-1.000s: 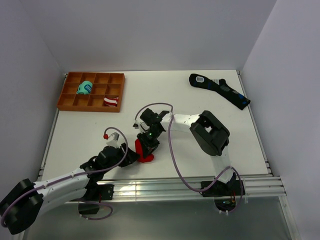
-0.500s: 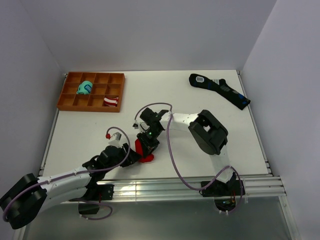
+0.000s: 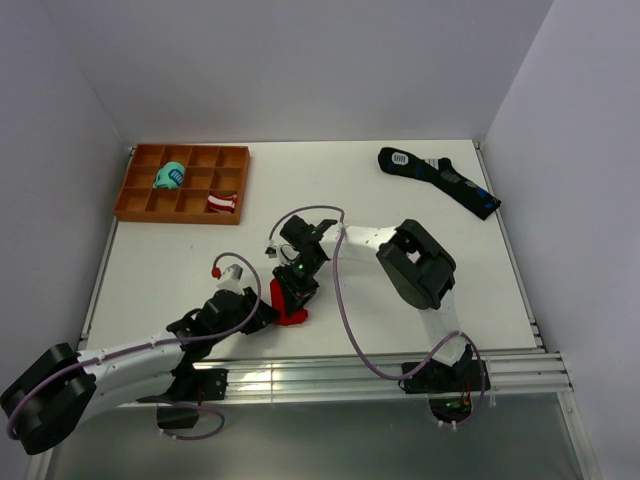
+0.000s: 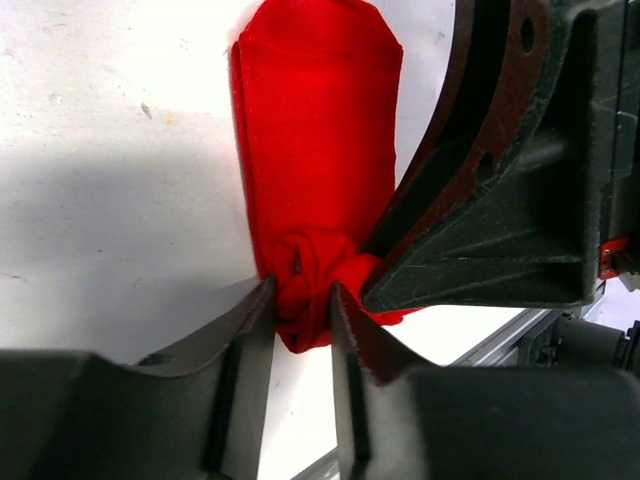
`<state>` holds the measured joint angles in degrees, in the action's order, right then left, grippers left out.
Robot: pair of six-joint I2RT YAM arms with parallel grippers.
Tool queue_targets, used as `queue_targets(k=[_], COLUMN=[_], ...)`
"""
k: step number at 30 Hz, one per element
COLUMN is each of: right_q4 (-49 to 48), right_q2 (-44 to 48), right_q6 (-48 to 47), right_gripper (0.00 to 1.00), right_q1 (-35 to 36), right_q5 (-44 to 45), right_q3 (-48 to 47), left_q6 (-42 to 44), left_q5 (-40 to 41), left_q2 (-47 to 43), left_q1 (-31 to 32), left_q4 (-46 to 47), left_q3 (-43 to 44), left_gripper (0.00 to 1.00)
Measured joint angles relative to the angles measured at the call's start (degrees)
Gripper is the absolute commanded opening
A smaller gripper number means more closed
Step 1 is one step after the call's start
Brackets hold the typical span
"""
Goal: Roll the socks
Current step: Roll the sock at the center of the board.
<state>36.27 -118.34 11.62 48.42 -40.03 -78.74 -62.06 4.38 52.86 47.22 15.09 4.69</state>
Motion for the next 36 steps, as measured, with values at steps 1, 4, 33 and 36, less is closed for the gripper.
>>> queue_targets(k=[1, 4, 33, 36], right_q4=[0.0, -0.1, -23.1, -27.0], right_q2=[0.0, 0.0, 22.6, 25.8], right_q6=[0.0, 0.1, 5.9, 5.9], right_gripper=[0.33, 0.34, 0.5, 0.5], right_q1=[0.0, 0.0, -0.1, -0.2], right_q5=[0.0, 0.1, 19.9, 21.1], right_q3=[0.0, 0.0, 20.9, 22.8], left_q6=[-0.2, -0.5, -6.9, -8.5], left_q5=[0.0, 0.0, -9.1, -11.2], left_q2=[0.0, 0.0, 7.5, 6.7], left_q1=[0.0, 0.0, -0.3, -1.0], left_q4=[-0.3, -2.0, -19.9, -19.4], left_q3=[0.2, 1.1, 12.5, 11.4], left_gripper=[0.25, 0.14, 0.0, 0.0])
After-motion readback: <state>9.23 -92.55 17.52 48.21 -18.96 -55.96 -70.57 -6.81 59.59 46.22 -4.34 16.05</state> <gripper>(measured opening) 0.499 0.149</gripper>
